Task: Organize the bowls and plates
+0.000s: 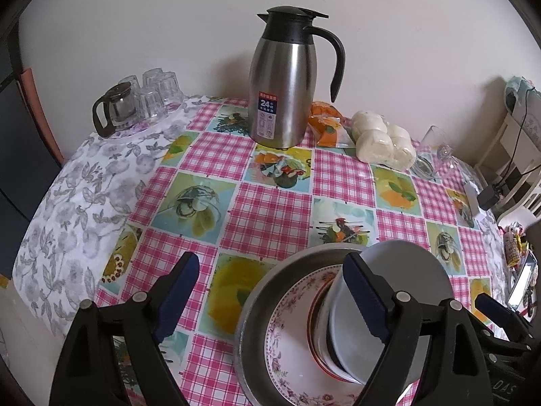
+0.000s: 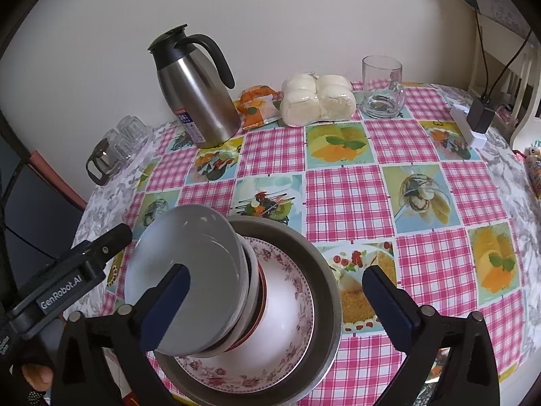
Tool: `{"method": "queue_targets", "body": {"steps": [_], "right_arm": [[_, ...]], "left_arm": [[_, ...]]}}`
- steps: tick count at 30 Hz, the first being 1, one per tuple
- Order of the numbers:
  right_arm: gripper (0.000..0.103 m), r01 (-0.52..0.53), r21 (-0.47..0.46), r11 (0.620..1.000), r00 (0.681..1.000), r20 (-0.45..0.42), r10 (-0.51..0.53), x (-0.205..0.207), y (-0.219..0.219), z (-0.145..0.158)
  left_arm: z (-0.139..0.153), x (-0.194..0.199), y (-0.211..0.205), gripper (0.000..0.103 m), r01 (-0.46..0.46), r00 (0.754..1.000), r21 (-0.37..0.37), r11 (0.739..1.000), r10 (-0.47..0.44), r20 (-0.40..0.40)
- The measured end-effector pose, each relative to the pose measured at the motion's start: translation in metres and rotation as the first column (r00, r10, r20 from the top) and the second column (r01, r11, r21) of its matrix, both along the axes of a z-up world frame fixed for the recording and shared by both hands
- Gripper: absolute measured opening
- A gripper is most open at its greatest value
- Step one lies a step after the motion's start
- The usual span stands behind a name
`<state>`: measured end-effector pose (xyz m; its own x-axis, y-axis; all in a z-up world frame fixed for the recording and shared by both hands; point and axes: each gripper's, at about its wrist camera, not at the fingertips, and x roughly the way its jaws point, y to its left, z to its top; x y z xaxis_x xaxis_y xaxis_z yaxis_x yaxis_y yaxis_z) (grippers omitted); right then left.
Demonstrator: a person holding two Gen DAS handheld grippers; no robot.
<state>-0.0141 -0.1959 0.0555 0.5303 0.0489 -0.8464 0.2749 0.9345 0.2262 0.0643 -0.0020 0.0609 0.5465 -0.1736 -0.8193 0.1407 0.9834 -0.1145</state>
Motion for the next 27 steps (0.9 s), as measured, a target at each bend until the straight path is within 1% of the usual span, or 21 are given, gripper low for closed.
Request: {"method": "queue_targets", "body": {"steps": [3, 5, 6, 7, 18, 27], "right_arm": [[0.103, -0.001, -0.006, 1.000, 1.000, 0.006, 0.001, 0.000, 0.000, 0.001], [0.103, -0.002, -0.012, 1.000, 1.000, 0.010, 0.002, 0.000, 0.000, 0.002], [0.103, -0.002, -0.014, 1.000, 1.000, 0.012, 0.002, 0.000, 0.000, 0.002], [0.103, -0.002, -0.017, 1.000, 1.000, 0.014, 0.002, 0.000, 0.000, 0.003], [0.103, -0.022, -0.054, 0.998, 1.000, 0.015, 0.023, -0.010, 0.002, 0.001], [0.103, -0.011, -0.041, 0.999, 0.998, 0.063, 0.014, -0.024, 0.002, 0.007]], "left_arm": [[0.001, 0.000, 0.002, 0.088, -0.016, 1.000, 0.006, 1.000, 0.016, 0.010], [0.001, 0.001, 0.003, 0.092, -0.022, 1.000, 0.006, 1.000, 0.022, 0.009], [0.001, 0.001, 0.003, 0.098, -0.023, 1.000, 0.005, 1.000, 0.023, 0.009], [0.001, 0.000, 0.004, 0.099, -0.025, 1.000, 0.003, 1.000, 0.025, 0.011], [0.003, -0.005, 0.002, 0.099, -0.016, 1.000, 0.006, 1.000, 0.016, 0.004], [0.006, -0.010, 0.005, 0.099, -0.027, 1.000, 0.001, 1.000, 0.027, 0.009]]}}
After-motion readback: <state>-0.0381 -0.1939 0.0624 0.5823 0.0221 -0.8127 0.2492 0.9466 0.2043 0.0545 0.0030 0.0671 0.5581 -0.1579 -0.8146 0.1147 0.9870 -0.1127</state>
